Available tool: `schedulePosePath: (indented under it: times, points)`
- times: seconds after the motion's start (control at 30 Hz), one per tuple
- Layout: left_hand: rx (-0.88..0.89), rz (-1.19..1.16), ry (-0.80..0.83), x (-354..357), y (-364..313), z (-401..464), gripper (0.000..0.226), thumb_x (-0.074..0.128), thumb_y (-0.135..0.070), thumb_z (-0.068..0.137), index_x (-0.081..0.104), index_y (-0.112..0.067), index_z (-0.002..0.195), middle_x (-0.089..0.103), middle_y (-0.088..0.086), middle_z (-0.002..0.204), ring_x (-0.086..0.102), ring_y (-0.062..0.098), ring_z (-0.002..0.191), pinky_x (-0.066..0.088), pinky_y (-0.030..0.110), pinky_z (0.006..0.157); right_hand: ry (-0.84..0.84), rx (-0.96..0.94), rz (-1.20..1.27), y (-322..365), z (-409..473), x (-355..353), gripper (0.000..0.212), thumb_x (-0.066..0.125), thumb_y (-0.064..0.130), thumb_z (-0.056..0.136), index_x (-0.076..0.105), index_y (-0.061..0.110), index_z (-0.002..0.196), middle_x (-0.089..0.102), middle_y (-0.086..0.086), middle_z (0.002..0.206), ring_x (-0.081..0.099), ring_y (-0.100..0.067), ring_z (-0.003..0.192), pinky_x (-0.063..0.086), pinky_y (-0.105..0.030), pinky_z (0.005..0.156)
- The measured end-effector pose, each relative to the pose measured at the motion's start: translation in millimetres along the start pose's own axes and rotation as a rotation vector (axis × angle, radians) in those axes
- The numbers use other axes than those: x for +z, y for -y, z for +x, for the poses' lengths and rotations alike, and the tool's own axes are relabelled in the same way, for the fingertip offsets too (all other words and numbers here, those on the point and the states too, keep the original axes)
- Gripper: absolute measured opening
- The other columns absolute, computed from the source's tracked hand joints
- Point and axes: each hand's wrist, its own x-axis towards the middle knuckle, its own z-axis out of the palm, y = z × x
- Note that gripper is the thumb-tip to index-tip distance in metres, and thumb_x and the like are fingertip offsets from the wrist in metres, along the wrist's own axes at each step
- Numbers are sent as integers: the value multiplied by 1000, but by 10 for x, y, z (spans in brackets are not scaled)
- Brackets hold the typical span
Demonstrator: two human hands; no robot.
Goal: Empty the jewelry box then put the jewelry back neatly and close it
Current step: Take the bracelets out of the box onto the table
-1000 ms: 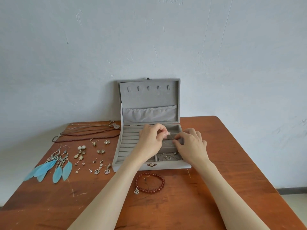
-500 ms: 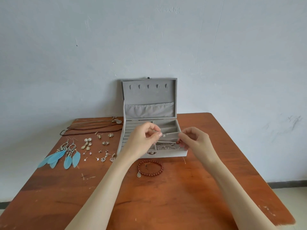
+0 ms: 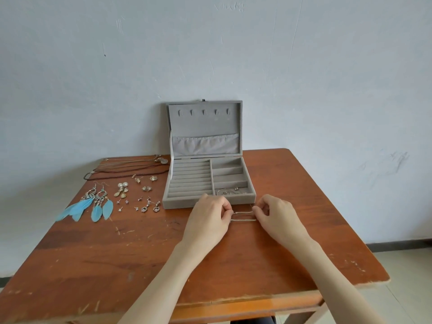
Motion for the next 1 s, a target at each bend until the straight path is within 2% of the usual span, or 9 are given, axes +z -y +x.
schedulePosePath:
  times: [0.07,0.13,0.27,0.37,0.6,0.77,1.0]
  points:
    - [64,65,-9,0,11,8,13,54,-27,91,62,-18,90,44,-14,75,39,8,86,30,16,74,-10,-40,-63,-11,6,36,15,54,25,89,59,12,85,55,2,80,51,-16,76,41,-28,68]
    - [104,101,-24,-13,20,22,14,53,-29,92,62,-18,91,41,-14,77,35,7,84,27,16,74,-32,-64,-75,-4,13,44,15,54,28,89,59,13,89,55,2,88,52,-17,80,45,-30,71]
    - [151,188,-124,-99,56,122,15,52,-26,92,62,-16,92,54,-8,85,40,10,86,29,19,73,-191,-127,-60,52,130,25,14,56,27,89,60,14,91,56,1,89,55,-21,82,45,-32,71]
    - [111,264,-124,-168,119,283,18,49,-26,93,63,-17,101,59,-4,99,44,15,97,32,23,79,-253,-155,-78,130,318,28,12,57,22,88,62,12,89,58,-3,88,54,-24,85,45,-36,72]
    - [-58,418,8,-127,165,633,24,51,-32,92,69,-22,105,58,0,108,44,22,107,39,31,86,-22,-53,-318,281,687,127,22,57,32,87,71,20,97,53,-2,110,42,-23,109,34,-36,90]
    - [-137,431,50,-35,168,701,22,57,-29,89,69,-18,103,57,2,110,43,24,109,40,33,85,26,-18,-378,320,729,168,20,57,29,87,70,20,100,53,-2,115,42,-23,111,31,-37,91]
    - [-119,432,57,-16,190,721,22,54,-28,90,69,-16,100,54,3,109,40,24,107,35,32,85,66,-76,-433,313,751,138,23,49,21,89,68,15,102,53,-4,112,42,-24,109,30,-39,90]
